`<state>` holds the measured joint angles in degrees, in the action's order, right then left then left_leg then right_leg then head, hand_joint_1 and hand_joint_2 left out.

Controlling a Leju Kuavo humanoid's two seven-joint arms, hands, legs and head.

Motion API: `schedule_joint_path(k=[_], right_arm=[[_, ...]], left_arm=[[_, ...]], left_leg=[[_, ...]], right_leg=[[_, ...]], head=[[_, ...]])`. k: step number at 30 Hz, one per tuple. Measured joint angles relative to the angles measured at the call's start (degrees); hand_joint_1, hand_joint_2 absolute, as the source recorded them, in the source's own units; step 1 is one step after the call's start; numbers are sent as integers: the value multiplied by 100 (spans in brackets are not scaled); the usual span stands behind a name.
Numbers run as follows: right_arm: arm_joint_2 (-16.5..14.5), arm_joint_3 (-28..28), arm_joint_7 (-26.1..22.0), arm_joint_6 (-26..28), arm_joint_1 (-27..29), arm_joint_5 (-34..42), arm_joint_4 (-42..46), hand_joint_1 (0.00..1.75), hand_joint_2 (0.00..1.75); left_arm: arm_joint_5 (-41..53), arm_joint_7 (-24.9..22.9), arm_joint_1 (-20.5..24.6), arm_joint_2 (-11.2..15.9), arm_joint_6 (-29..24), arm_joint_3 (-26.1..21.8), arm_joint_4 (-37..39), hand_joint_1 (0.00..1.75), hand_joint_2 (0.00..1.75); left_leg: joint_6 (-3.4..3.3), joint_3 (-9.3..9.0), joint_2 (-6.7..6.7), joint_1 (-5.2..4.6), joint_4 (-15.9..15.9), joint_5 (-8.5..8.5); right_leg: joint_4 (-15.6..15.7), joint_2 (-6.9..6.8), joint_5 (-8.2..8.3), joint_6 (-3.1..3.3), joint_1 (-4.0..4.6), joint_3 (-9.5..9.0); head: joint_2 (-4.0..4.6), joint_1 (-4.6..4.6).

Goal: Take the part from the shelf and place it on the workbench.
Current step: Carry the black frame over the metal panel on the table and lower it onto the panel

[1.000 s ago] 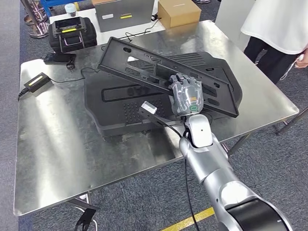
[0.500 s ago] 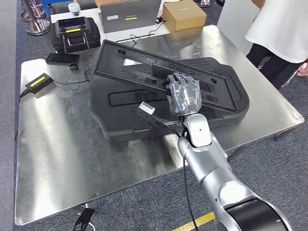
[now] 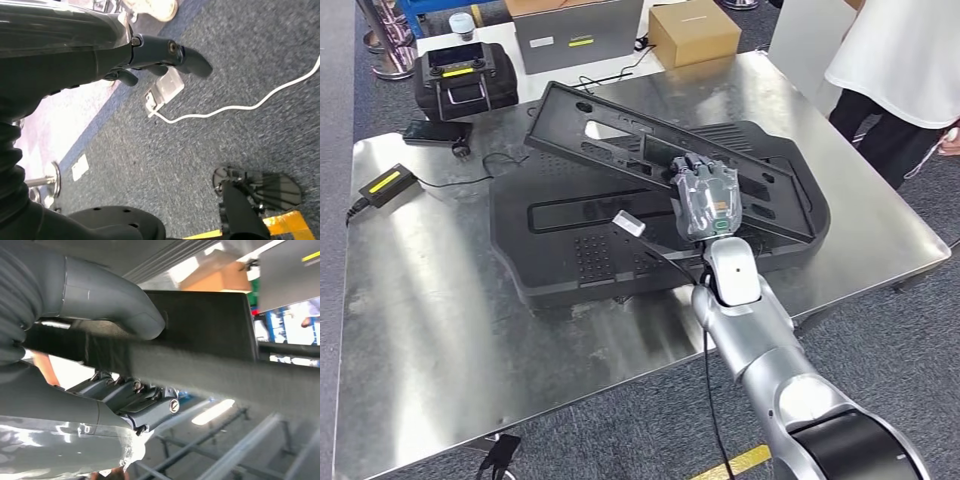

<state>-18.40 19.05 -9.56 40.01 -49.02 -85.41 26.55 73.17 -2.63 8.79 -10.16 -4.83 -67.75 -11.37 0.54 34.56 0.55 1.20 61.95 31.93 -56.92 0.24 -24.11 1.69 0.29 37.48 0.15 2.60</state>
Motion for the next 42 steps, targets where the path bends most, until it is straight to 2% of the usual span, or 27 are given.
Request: schedule_joint_path(k=[2, 3, 4, 5, 6, 8, 9, 12, 14, 16, 18, 19, 20, 21, 22, 24, 25, 28, 30, 31, 33, 34, 35, 36, 38, 40, 42], right_arm=[[22, 28, 106, -2, 0, -112, -83, 175, 175], [39, 50, 167, -3, 6, -176, -136, 175, 175], [57, 73, 221, -3, 12, -230, -185, 175, 175], [73, 98, 265, -4, 13, -273, -227, 175, 175], [82, 122, 299, -4, 6, -298, -258, 175, 175], [93, 157, 337, -4, -26, -318, -296, 175, 175], [98, 170, 345, -3, -47, -321, -312, 175, 175], [119, 205, 384, 0, -82, -357, -363, 175, 175], [138, 251, 487, 1, -100, -402, -402, 175, 175], [164, 321, 596, 1, -135, -429, -449, 175, 175], [192, 389, 647, 1, -155, -436, -516, 175, 175], [204, 422, 656, 1, -153, -437, -552, 175, 175], [213, 457, 657, 1, -148, -436, -586, 175, 175], [219, 493, 657, 1, -143, -434, -616, 175, 175], [220, 527, 657, 1, -141, -430, -638, 175, 175], [218, 587, 655, 1, -141, -415, -675, 175, 175], [217, 610, 654, 1, -137, -407, -694, 175, 175], [211, 648, 650, 1, -105, -367, -753, 175, 175], [200, 666, 649, 2, -91, -333, -781, 175, 175], [195, 673, 648, 2, -84, -323, -795, 175, 175], [192, 680, 648, 2, -58, -317, -826, 87, 87], [192, 681, 647, 1, -38, -318, -844, 44, 44], [191, 682, 645, 1, -20, -317, -858, 0, 0], [190, 684, 641, 1, -10, -308, -869, 0, 0], [185, 684, 624, -1, -12, -257, -884, 0, 0], [186, 683, 601, -18, -41, -180, -903, 0, 0], [193, 682, 578, -54, -69, -117, -923, 0, 0]], left_arm=[[38, 8, -4, 4, 0, 2, 0, 0, 175], [52, 8, -9, 7, 2, 3, 0, 0, 175], [58, 8, -13, 9, 8, 3, 0, 0, 175], [60, 8, -13, 12, 14, 3, 0, 0, 175], [62, 8, -8, 13, 21, 3, 0, 0, 175], [62, 9, 8, 16, 30, 4, 0, 0, 175], [62, 10, 16, 16, 33, 4, 0, 0, 175], [63, 12, 22, 17, 40, 5, 0, 0, 175], [68, 20, 28, 17, 44, 7, 0, 0, 175], [74, 33, 46, 17, 48, 10, 0, 0, 175], [90, 52, 51, 17, 54, 10, 0, 0, 175], [100, 70, 49, 17, 60, 11, 0, 0, 175], [109, 91, 48, 17, 68, 10, 0, 0, 175], [114, 115, 47, 17, 78, 10, 0, 0, 175], [114, 134, 48, 16, 89, 10, 0, 0, 175], [93, 172, 47, 14, 102, 10, 0, 0, 175], [76, 188, 44, 13, 103, 10, 0, 0, 175], [21, 226, 32, 12, 77, 10, 0, 0, 175], [-1, 242, 34, 10, 51, 10, 0, 0, 175], [-4, 246, 34, 10, 44, 10, 0, 0, 175], [-11, 249, 21, 10, 39, 10, 0, 0, 175], [-13, 248, 12, 10, 38, 10, 0, 0, 175], [-15, 250, 6, 11, 37, 10, 0, 0, 175], [-18, 256, 4, 12, 34, 10, 0, 0, 175], [-44, 288, 18, 14, 16, 7, 0, 0, 175], [-71, 317, 42, 15, -7, -1, 0, 0, 87], [-84, 315, 55, 16, -23, -8, 0, 0, 0]], left_leg=[[-19, 382, 0, -15, 745, 300], [-13, 578, 0, -18, 1076, 382], [4, 703, -2, -15, 1233, 360], [29, 727, -4, -7, 1165, 223], [55, 640, -7, 8, 879, -4], [92, 350, -13, 27, 153, -383], [80, 248, -14, 24, -79, -464], [-19, 204, -9, -5, -193, -463], [-93, 189, -7, 11, -214, -479], [-149, 166, -7, 29, -226, -482], [-171, 150, -9, 30, -225, -475], [-174, 141, -8, 30, -225, -471], [-175, 129, -6, 29, -225, -464], [-172, 114, -3, 29, -225, -456], [-165, 96, 1, 28, -225, -444], [-133, 74, 6, 18, -228, -421], [-111, 69, 7, 15, -233, -412], [-18, 49, 2, 24, -276, -396], [23, 124, -5, 23, -86, -241], [32, 249, -8, 23, 193, -81], [50, 627, -7, 15, 982, 244], [61, 778, -8, 15, 1263, 309], [72, 837, -9, 18, 1331, 255], [79, 776, -11, 24, 1150, 89], [79, 438, -22, 36, 384, -336], [38, 197, -26, 27, -138, -511], [-22, 163, -17, 2, -215, -496]], right_leg=[[13, 0, -8, 16, -3, -22], [8, 4, -17, 18, -2, -26], [-1, 8, -28, 15, -3, -29], [-19, 15, -44, 2, -9, -31], [-49, 23, -69, -21, -21, -34], [-144, 42, -133, -88, -35, -21], [-183, 51, -153, -122, -34, -7], [-218, 58, -158, -184, -30, 19], [-337, 47, -252, -238, -40, 57], [-855, 32, -544, -294, -51, 271], [-1617, 18, -858, -326, -61, 618], [-1834, 12, -902, -330, -63, 724], [-1834, 8, -842, -324, -62, 726], [-1598, 7, -684, -308, -61, 613], [-1189, 8, -474, -279, -56, 412], [-465, 11, -221, -216, -27, 40], [-278, 13, -188, -190, -11, -54], [-162, 12, -201, -128, -5, -102], [-81, 4, -172, -79, -33, -144], [-58, 0, -165, -62, -45, -163], [-58, -1, -173, -44, -38, -173], [-62, 1, -182, -38, -35, -179], [-70, 5, -194, -38, -35, -187], [-82, 12, -211, -43, -37, -202], [-118, 25, -263, -77, -39, -241], [-171, 30, -308, -129, -22, -246], [-187, 26, -316, -172, -14, -237]], head=[[-1, 2], [-1, 1], [-1, 0], [-1, 0], [-1, 1], [-1, 7], [-1, 14], [-1, 24], [-1, 18], [-1, 9], [0, 5], [0, 5], [0, 6], [0, 6], [-1, 6], [-1, 8], [-1, 11], [-2, 14], [-1, 20], [-1, 23], [-1, 26], [-1, 24], [0, 24], [0, 24], [0, 23], [0, 16], [-1, 13]])
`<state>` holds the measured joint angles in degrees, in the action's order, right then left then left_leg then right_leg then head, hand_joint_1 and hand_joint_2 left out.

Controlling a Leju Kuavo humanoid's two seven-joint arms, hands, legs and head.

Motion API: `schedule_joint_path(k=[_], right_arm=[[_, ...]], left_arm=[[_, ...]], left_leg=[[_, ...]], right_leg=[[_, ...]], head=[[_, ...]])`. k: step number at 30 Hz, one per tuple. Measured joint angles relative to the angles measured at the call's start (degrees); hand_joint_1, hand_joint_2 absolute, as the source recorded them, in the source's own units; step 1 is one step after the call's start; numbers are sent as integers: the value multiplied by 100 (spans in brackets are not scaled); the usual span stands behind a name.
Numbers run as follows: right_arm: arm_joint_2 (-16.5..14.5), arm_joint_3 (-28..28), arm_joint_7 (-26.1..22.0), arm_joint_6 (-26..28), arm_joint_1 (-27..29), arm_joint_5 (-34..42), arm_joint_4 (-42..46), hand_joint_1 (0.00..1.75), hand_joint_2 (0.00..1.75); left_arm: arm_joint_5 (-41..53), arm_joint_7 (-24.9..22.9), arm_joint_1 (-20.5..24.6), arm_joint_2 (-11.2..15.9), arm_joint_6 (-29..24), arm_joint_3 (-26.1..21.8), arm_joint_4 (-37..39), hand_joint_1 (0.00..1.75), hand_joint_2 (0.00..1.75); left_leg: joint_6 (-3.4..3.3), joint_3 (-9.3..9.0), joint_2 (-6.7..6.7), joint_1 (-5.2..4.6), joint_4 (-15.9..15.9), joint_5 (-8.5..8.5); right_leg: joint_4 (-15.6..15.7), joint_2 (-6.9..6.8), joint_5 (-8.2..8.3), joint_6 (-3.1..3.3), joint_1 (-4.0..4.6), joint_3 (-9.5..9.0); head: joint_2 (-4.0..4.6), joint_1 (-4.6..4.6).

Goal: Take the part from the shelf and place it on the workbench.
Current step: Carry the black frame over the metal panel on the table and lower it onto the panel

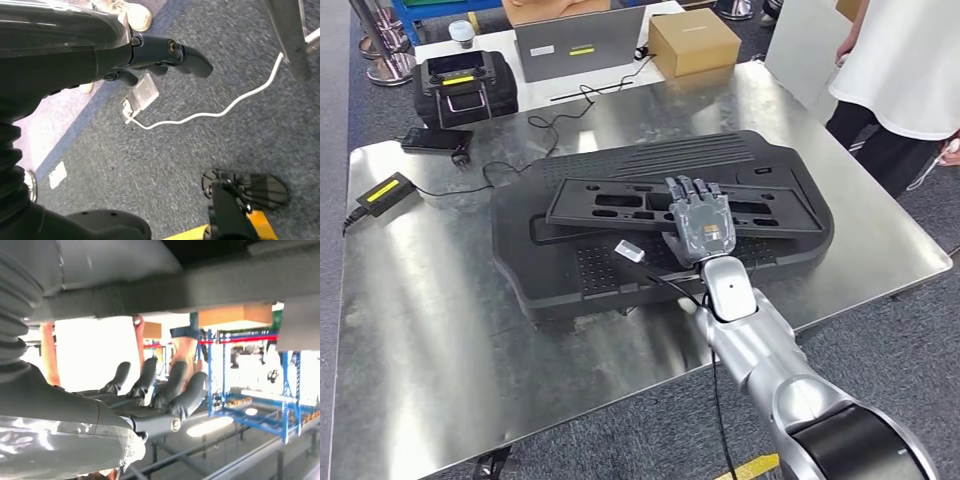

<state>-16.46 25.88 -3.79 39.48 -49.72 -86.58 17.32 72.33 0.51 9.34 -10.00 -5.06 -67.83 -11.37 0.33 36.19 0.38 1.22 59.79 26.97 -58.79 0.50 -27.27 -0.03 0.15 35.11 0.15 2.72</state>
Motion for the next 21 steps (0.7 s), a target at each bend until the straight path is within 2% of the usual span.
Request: schedule_joint_path(k=[2, 3, 4, 6, 7, 8, 9, 11, 12, 13, 14, 16, 18, 19, 21], right_arm=[[11, 1, -26, -43, -18, 49, -10, 0, 0], [18, 1, -35, -65, -32, 74, -13, 0, 0], [28, 2, -41, -84, -49, 97, -19, 0, 0], [56, 1, -47, -115, -78, 148, -38, 0, 0], [74, -1, -49, -133, -84, 170, -51, 0, 0], [91, -2, -50, -151, -88, 186, -61, 0, 0], [104, -3, -50, -170, -98, 195, -69, 0, 0], [124, -4, -50, -198, -145, 201, -76, 0, 0], [131, -4, -50, -209, -177, 202, -77, 0, 0], [136, -4, -50, -221, -208, 202, -79, 0, 0], [144, -4, -50, -250, -228, 202, -81, 0, 0], [158, -4, -50, -378, -250, 204, -85, 0, 0], [167, -4, -51, -639, -289, 210, -87, 0, 0], [168, -4, -53, -818, -321, 213, -90, 0, 0], [169, -4, -58, -1316, -378, 220, -109, 0, 0]], left_arm=[[-23, 7, 10, 1, -13, -9, 0, 0, 0], [-36, 20, 22, 1, -20, -13, 0, 0, 0], [-54, 41, 39, 1, -26, -17, 0, 0, 0], [-78, 88, 66, 2, -39, -27, 0, 0, 0], [-87, 112, 73, 2, -43, -34, 0, 0, 0], [-89, 129, 78, 3, -46, -41, 0, 0, 0], [-91, 146, 83, 3, -48, -47, 0, 0, 0], [-92, 177, 101, 3, -51, -53, 0, 0, 0], [-92, 192, 112, 3, -51, -54, 0, 0, 0], [-93, 203, 123, 3, -52, -56, 0, 0, 0], [-94, 213, 129, 3, -54, -58, 0, 0, 0], [-107, 239, 135, 3, -59, -64, 0, 0, 0], [-150, 275, 148, 5, -61, -79, 0, 0, 0], [-174, 291, 159, 7, -61, -91, 0, 0, 0], [-200, 310, 170, 16, -61, -121, 0, 0, 0]], left_leg=[[-62, -12, 1, 7, -14, -15], [-92, -20, -2, 17, -26, -22], [-117, -26, -5, 29, -36, -28], [-139, -29, -9, 29, -35, -23], [-141, -31, -9, 29, -34, -22], [-143, -34, -8, 29, -33, -20], [-142, -40, -4, 28, -32, -17], [-134, -59, 5, 28, -33, -7], [-121, -61, 9, 21, -36, -2], [-103, -58, 12, 17, -39, -1], [-81, -53, 13, 14, -44, -2], [-20, -53, 14, 17, -70, -14], [31, -21, 10, 20, 16, 85], [44, 55, 8, 19, 206, 214], [59, 365, 6, 18, 924, 583]], right_leg=[[-32, -8, -48, -44, -14, 11], [-161, -13, -142, -73, -21, 62], [-415, -17, -295, -103, -29, 171], [-1193, -23, -658, -149, -41, 522], [-1526, -23, -764, -159, -45, 686], [-1672, -23, -763, -160, -45, 766], [-1580, -23, -648, -152, -45, 735], [-824, -23, -217, -107, -39, 406], [-436, -21, -54, -78, -26, 228], [-156, -19, 38, -49, -12, 104], [-22, -17, 57, -26, 3, 48], [33, -13, 48, 19, 17, 33], [93, -20, 80, 78, -4, 9], [122, -24, 96, 105, -17, -5], [133, -31, 102, 129, -20, -16]], head=[[-1, -1], [-1, -9], [-1, -14], [0, -24], [0, -23], [-1, -23], [0, -23], [-1, -23], [-1, -22], [-1, -21], [-1, -19], [0, -15], [1, -12], [1, -9], [1, -5]])
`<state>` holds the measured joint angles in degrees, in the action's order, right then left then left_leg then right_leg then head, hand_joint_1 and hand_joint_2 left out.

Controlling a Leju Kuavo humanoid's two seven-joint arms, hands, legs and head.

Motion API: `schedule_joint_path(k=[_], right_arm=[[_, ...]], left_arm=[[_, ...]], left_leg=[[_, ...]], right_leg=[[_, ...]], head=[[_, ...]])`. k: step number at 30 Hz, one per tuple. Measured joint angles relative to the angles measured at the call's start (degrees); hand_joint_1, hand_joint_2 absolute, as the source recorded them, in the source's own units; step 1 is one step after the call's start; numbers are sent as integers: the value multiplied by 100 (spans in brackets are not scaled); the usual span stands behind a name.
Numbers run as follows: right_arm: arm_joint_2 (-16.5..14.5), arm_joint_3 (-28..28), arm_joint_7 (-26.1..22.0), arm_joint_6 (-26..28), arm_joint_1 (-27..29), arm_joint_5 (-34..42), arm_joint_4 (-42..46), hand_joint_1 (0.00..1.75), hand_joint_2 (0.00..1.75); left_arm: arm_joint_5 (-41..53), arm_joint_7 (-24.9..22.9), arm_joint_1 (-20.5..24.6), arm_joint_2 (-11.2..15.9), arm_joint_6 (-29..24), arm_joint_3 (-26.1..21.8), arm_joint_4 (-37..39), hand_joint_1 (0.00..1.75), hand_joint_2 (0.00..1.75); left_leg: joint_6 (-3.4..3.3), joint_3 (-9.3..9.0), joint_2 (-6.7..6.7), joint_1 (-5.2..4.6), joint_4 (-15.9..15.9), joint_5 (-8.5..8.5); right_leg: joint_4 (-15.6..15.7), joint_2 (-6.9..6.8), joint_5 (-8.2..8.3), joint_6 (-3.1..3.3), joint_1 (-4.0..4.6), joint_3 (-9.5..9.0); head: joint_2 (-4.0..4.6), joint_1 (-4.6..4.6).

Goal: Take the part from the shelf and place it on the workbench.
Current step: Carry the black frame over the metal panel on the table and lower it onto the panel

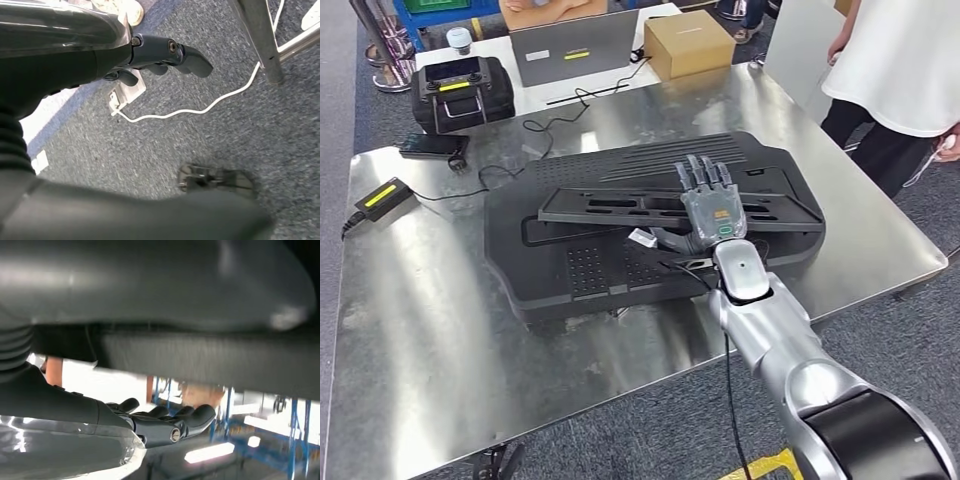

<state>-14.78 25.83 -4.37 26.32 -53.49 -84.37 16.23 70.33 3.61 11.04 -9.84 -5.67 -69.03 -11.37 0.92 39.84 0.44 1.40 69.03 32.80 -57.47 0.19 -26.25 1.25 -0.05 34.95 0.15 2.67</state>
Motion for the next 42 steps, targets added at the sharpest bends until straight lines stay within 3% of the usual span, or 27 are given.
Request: schedule_joint_path(k=[2, 3, 5, 7, 8, 12, 14, 16, 17, 18, 19, 22, 23, 26, 28, 31, 33, 34, 37, 39, 42], right_arm=[[2, 1, -2, -559, -24, 6, -30, 0, 0], [2, 2, -2, -767, -31, 5, -43, 0, 0], [2, 3, 3, -996, -67, -2, -55, 0, 0], [5, 3, 9, -1092, -137, -8, -62, 0, 0], [10, 3, 11, -1123, -166, -8, -66, 0, 0], [29, 5, 13, -1168, -214, -6, -71, 0, 0], [35, 6, 13, -1179, -243, 7, -72, 0, 0], [43, 7, 13, -1197, -248, 30, -79, 0, 0], [48, 7, 13, -1204, -243, 39, -83, 0, 0], [54, 7, 13, -1209, -240, 47, -86, 0, 0], [58, 7, 13, -1211, -242, 52, -87, 0, 0], [64, 8, 13, -1215, -271, 67, -85, 0, 0], [65, 9, 13, -1218, -278, 72, -85, 0, 0], [69, 9, 13, -1227, -286, 77, -84, 0, 0], [63, 9, 13, -1236, -300, 78, -79, 0, 0], [57, 9, 13, -1254, -311, 79, -83, 0, 0], [57, 9, 13, -1257, -298, 78, -88, 0, 0], [57, 9, 13, -1257, -294, 77, -88, 0, 0], [57, 9, 13, -1265, -304, 77, -88, 0, 0], [57, 9, 14, -1340, -316, 56, -91, 0, 0], [55, 20, 56, -1755, -326, -54, -105, 0, 0]], left_arm=[[-15, 3, -2, 13, 0, -22, 0, 0, 0], [-30, 7, -1, 19, 0, -28, 0, 0, 0], [-66, 19, 10, 37, 0, -33, 0, 0, 0], [-90, 36, 29, 52, -5, -38, 0, 0, 0], [-93, 45, 33, 57, -12, -43, 0, 0, 0], [-101, 89, 35, 70, -36, -81, 0, 0, 0], [-122, 114, 51, 70, -34, -99, 0, 0, 0], [-162, 131, 57, 72, -31, -117, 0, 0, 0], [-177, 135, 56, 73, -31, -125, 0, 0, 0], [-188, 138, 56, 75, -29, -131, 0, 0, 0], [-193, 143, 57, 76, -26, -136, 0, 0, 0], [-194, 183, 64, 76, 6, -151, 0, 0, 0], [-195, 195, 66, 76, 15, -157, 0, 0, 0], [-197, 203, 66, 76, 33, -174, 0, 0, 0], [-199, 202, 71, 81, 49, -178, 0, 0, 0], [-201, 195, 70, 95, 63, -181, 0, 0, 0], [-201, 191, 59, 101, 65, -184, 0, 0, 0], [-201, 191, 58, 104, 65, -185, 0, 0, 0], [-202, 191, 75, 118, 67, -188, 0, 0, 0], [-203, 186, 81, 121, 67, -190, 0, 0, 0], [-203, 174, 68, 127, 61, -194, 0, 0, 0]], left_leg=[[18, 256, -1, 0, 558, 162], [23, 248, -2, 2, 537, 84], [22, -42, -12, 14, -107, -305], [1, -337, -18, 8, -751, -556], [-17, -395, -18, 0, -893, -579], [-137, -408, -13, -7, -954, -579], [-185, -420, -17, 11, -970, -591], [-202, -421, -19, 10, -968, -588], [-204, -423, -18, 9, -967, -587], [-206, -426, -15, 9, -966, -584], [-205, -436, -9, 8, -966, -580], [-176, -463, 7, 4, -974, -563], [-155, -460, 8, 4, -978, -562], [-71, -453, 6, 9, -1005, -557], [-31, -399, 1, 3, -853, -418], [1, 50, -2, -4, 152, 71], [24, 267, -3, 0, 577, 144], [32, 227, -5, 7, 469, 17], [28, -238, -17, 23, -576, -519], [-13, -366, -15, 9, -889, -578], [-106, -365, -6, 3, -922, -583]], right_leg=[[-7, 0, -4, 2, 6, -4], [-14, 3, -8, 0, 5, -6], [-45, 13, -32, -20, -1, -9], [-99, 25, -61, -65, 16, 23], [-119, 28, -65, -92, 24, 45], [-211, 29, -134, -195, 7, 98], [-698, 18, -427, -254, -9, 308], [-1464, 10, -751, -291, -20, 665], [-1709, 10, -804, -297, -23, 787], [-1750, 10, -750, -295, -23, 815], [-1543, 10, -586, -281, -23, 726], [-405, 15, -38, -194, 6, 199], [-210, 17, 12, -163, 24, 112], [-81, 12, -7, -78, 34, 65], [9, 1, 21, -28, 2, 18], [46, -5, 35, 2, -4, -9], [38, -3, 28, 2, -2, -10], [26, 1, 21, -5, -4, -11], [-69, 19, -40, -61, -4, 11], [-124, 27, -55, -116, 11, 66], [-167, 23, -87, -182, 4, 105]], head=[[0, -2], [-1, -2], [-1, -1], [0, -1], [0, -3], [-1, -7], [0, -19], [-1, -24], [-1, -24], [-1, -24], [-1, -24], [-1, -21], [-1, -19], [0, -18], [0, -11], [-1, -3], [-1, -4], [0, -4], [0, -5], [-1, -4], [0, -6]])
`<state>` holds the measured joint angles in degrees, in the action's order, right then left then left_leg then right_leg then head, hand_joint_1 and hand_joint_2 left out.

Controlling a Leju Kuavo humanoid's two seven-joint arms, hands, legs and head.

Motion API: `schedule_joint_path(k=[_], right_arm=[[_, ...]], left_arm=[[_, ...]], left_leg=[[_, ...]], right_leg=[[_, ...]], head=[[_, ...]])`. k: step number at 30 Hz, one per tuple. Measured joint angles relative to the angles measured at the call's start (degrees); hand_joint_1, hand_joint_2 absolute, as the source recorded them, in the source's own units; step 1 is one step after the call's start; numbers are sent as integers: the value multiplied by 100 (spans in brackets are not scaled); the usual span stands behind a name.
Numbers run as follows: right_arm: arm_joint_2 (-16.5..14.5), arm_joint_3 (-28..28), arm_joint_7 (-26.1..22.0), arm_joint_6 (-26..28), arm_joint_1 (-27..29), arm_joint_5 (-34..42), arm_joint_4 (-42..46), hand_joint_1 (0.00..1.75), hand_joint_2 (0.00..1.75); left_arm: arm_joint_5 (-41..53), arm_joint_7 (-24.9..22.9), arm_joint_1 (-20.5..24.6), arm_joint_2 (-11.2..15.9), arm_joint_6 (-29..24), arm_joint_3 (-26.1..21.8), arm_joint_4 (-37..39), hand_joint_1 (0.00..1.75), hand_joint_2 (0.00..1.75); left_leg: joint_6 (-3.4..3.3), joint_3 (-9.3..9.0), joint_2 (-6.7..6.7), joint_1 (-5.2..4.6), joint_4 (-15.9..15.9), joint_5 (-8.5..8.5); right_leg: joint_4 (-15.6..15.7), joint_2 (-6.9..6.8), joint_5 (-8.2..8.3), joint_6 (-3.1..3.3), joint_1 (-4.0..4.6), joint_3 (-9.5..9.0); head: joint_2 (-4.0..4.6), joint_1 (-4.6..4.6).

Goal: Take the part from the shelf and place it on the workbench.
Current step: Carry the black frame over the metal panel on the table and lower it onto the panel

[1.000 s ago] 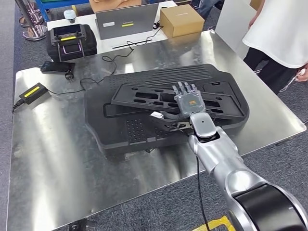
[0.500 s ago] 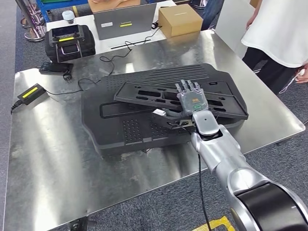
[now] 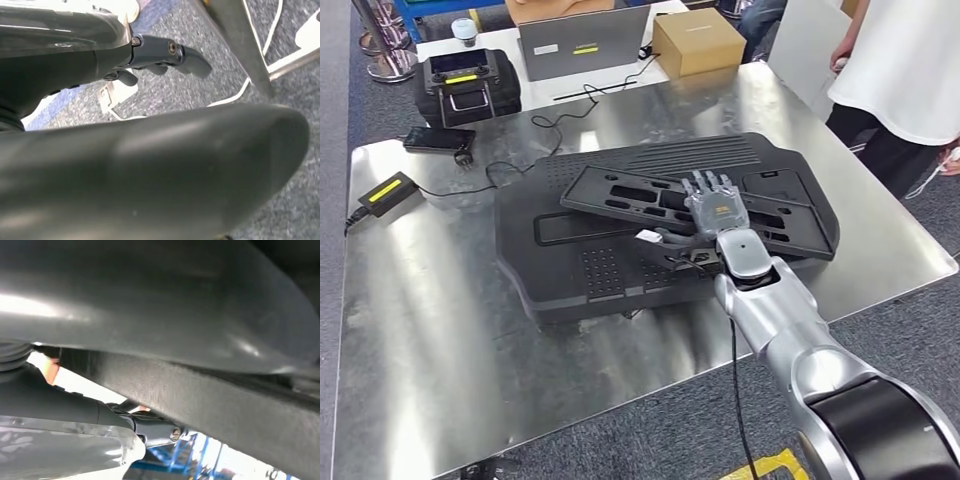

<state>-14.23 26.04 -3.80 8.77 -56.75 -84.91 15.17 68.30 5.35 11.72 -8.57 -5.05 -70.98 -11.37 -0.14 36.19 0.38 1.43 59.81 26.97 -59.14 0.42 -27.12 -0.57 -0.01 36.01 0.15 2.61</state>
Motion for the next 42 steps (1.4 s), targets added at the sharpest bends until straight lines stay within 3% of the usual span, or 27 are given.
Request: schedule_joint_path(k=[2, 4, 6, 7, 8, 10, 12, 16, 18, 20, 21, 22, 23, 25, 27, 30, 32, 35, 36, 37, 38, 40, 42], right_arm=[[0, 39, 73, -366, -15, -119, -7, 0, 0], [1, 101, 139, -586, -21, -228, -16, 0, 0], [3, 168, 175, -648, -17, -285, -31, 0, 0], [4, 195, 183, -653, -19, -298, -36, 0, 0], [4, 215, 186, -653, -25, -303, -37, 0, 0], [4, 233, 188, -654, -54, -308, -35, 0, 0], [0, 257, 188, -658, -94, -310, -35, 0, 0], [-16, 313, 192, -685, -122, -310, -45, 0, 0], [-33, 322, 195, -716, -136, -310, -47, 0, 0], [-38, 335, 196, -788, -134, -329, -59, 0, 0], [-39, 349, 197, -827, -127, -350, -66, 0, 0], [-40, 365, 197, -855, -120, -374, -72, 0, 0], [-41, 384, 202, -872, -119, -396, -74, 0, 0], [-44, 416, 220, -879, -131, -423, -74, 0, 0], [-46, 451, 250, -871, -141, -443, -73, 0, 0], [-44, 497, 285, -784, -142, -475, -73, 0, 0], [-40, 517, 313, -687, -151, -487, -73, 0, 0], [-34, 553, 362, -593, -147, -496, -74, 0, 0], [-28, 571, 373, -572, -136, -498, -74, 0, 0], [-21, 590, 379, -549, -127, -500, -75, 0, 0], [-16, 609, 384, -524, -124, -502, -74, 0, 0], [-11, 639, 390, -482, -149, -503, -72, 0, 0], [-10, 650, 392, -454, -174, -498, -71, 0, 0]], left_arm=[[1, -2, 8, 4, -4, -2, 0, 0, 0], [0, -14, 12, 7, -8, -2, 0, 0, 0], [-13, -51, 5, 10, -14, -3, 0, 0, 0], [-26, -70, 2, 13, -16, -5, 0, 0, 0], [-38, -82, 1, 15, -19, -7, 0, 0, 0], [-61, -89, 2, 15, -19, -8, 0, 0, 0], [-78, -91, -1, 15, -19, -10, 0, 0, 0], [-85, -99, -20, 19, -17, -16, 0, 0, 0], [-86, -99, -22, 22, -19, -17, 0, 0, 0], [-91, -85, -32, 23, -19, -19, 0, 0, 0], [-93, -75, -40, 25, -19, -20, 0, 0, 0], [-93, -64, -45, 28, -19, -21, 0, 0, 0], [-93, -55, -45, 35, -19, -21, 0, 0, 0], [-93, -38, -29, 51, -17, -21, 0, 0, 0], [-93, -21, -12, 57, -10, -21, 0, 0, 0], [-94, -2, -21, 60, -3, -23, 0, 0, 0], [-93, 1, -17, 61, -4, -23, 0, 0, 0], [-94, -1, -22, 61, -3, -23, 0, 0, 0], [-95, -3, -29, 61, -3, -23, 0, 0, 0], [-96, -6, -35, 61, -3, -23, 0, 0, 0], [-98, -12, -39, 61, -3, -23, 0, 0, 0], [-102, -34, -41, 60, 5, -23, 0, 0, 0], [-105, -52, -46, 59, 15, -25, 0, 0, 0]], left_leg=[[-61, -22, -1, 20, -20, -11], [-88, -30, -4, 20, -21, -7], [-90, -35, -5, 18, -20, -5], [-89, -41, -2, 17, -20, -4], [-88, -50, 4, 15, -20, -3], [-76, -59, 16, 7, -24, 4], [-39, -45, 20, 2, -31, 2], [70, -20, 14, 7, -5, 64], [89, 172, 8, 2, 452, 358], [109, 498, 8, 2, 1178, 669], [122, 600, 7, 5, 1397, 714], [135, 611, 6, 11, 1415, 655], [145, 512, 3, 21, 1202, 494], [158, 172, -9, 35, 484, 136], [128, -15, -11, 29, 62, 13], [29, -21, -4, 9, 15, 23], [-39, -33, -8, 22, -1, 5], [-80, -36, -12, 27, -5, 5], [-81, -37, -11, 26, -4, 6], [-82, -41, -9, 26, -4, 7], [-82, -47, -7, 25, -3, 8], [-74, -59, -3, 21, -3, 8], [-39, -49, 1, 19, -7, -6]], right_leg=[[-346, -9, -231, -54, -13, 134], [-1103, -15, -589, -100, -25, 471], [-1621, -15, -721, -112, -29, 726], [-1564, -15, -629, -102, -28, 704], [-1286, -15, -447, -81, -26, 576], [-465, -12, -71, -15, -5, 181], [4, -8, 62, 37, 28, -26], [141, -11, 100, 121, 19, -62], [195, -23, 129, 160, -5, -89], [193, -26, 128, 171, -4, -89], [187, -27, 124, 172, -4, -88], [177, -25, 119, 169, -7, -88], [160, -21, 108, 160, -14, -90], [99, -10, 66, 117, -18, -79], [31, -2, 38, 63, -5, -37], [9, -2, 34, -6, -16, -11], [-214, -10, -137, -57, -30, 76], [-1258, -18, -648, -115, -44, 534], [-1536, -18, -726, -119, -45, 664], [-1613, -18, -696, -115, -45, 703], [-1465, -18, -566, -100, -45, 637], [-692, -13, -171, -46, -36, 275], [-120, -3, 62, 7, -5, 22]], head=[[0, -11], [0, -23], [0, -23], [0, -23], [0, -23], [0, -21], [-1, -20], [-1, -14], [-1, -8], [-1, -7], [-1, -9], [0, -9], [0, -8], [0, -5], [0, -10], [-1, -8], [-1, -17], [-1, -28], [0, -28], [0, -29], [-1, -29], [-1, -28], [-1, -26]])
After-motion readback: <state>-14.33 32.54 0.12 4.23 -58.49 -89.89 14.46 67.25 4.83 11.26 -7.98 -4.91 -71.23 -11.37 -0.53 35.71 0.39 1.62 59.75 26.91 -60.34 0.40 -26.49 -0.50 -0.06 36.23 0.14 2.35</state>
